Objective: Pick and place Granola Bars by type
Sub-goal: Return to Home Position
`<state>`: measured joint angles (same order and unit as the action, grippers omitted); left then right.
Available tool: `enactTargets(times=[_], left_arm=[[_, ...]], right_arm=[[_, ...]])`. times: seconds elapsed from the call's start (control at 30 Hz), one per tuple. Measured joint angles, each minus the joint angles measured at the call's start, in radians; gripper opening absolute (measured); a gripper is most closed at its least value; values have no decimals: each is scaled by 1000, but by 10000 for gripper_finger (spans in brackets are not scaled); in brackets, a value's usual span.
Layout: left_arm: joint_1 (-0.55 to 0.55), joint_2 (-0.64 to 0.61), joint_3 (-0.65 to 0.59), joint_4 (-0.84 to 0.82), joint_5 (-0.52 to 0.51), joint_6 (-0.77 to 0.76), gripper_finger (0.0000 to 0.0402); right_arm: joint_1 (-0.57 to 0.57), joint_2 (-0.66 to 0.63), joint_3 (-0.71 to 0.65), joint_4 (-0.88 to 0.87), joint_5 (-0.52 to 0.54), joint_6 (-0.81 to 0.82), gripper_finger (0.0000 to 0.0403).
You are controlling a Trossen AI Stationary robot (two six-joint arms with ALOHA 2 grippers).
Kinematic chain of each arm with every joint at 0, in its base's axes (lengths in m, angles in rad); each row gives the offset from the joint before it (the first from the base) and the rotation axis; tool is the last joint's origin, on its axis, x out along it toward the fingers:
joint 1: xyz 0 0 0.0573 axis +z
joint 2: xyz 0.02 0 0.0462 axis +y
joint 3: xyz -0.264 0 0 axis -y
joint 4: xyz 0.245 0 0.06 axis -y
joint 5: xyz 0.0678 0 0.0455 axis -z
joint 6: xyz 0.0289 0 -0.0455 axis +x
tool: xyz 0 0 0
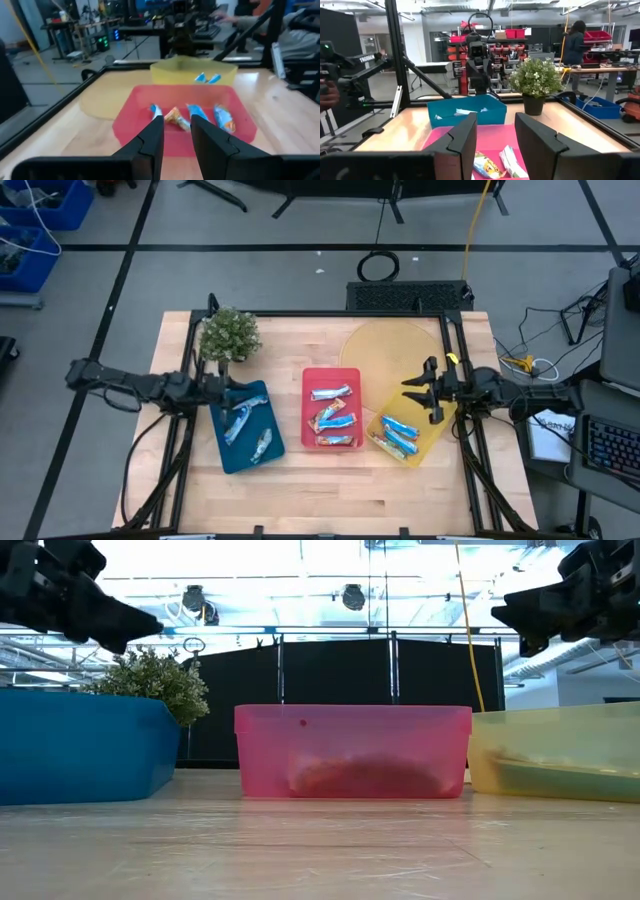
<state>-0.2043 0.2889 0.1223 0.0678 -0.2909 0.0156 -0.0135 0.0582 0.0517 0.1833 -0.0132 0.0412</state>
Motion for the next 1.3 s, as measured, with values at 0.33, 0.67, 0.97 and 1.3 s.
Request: enactTargets(times=[0.33, 0.67, 0.97, 1.3], left_arm=[[201, -109, 0, -112, 172, -13, 104], [323, -122, -32, -108, 249, -3, 104], [381, -112, -113, -10, 353, -63, 104], [381, -112, -113, 14, 342, -62, 104]], right_arm=[[0, -41, 0, -63, -14, -7, 125], [0, -37, -38, -14, 56, -28, 125], [0, -38, -38, -3, 85, -17, 125], [1, -38, -37, -28, 117, -1, 125]])
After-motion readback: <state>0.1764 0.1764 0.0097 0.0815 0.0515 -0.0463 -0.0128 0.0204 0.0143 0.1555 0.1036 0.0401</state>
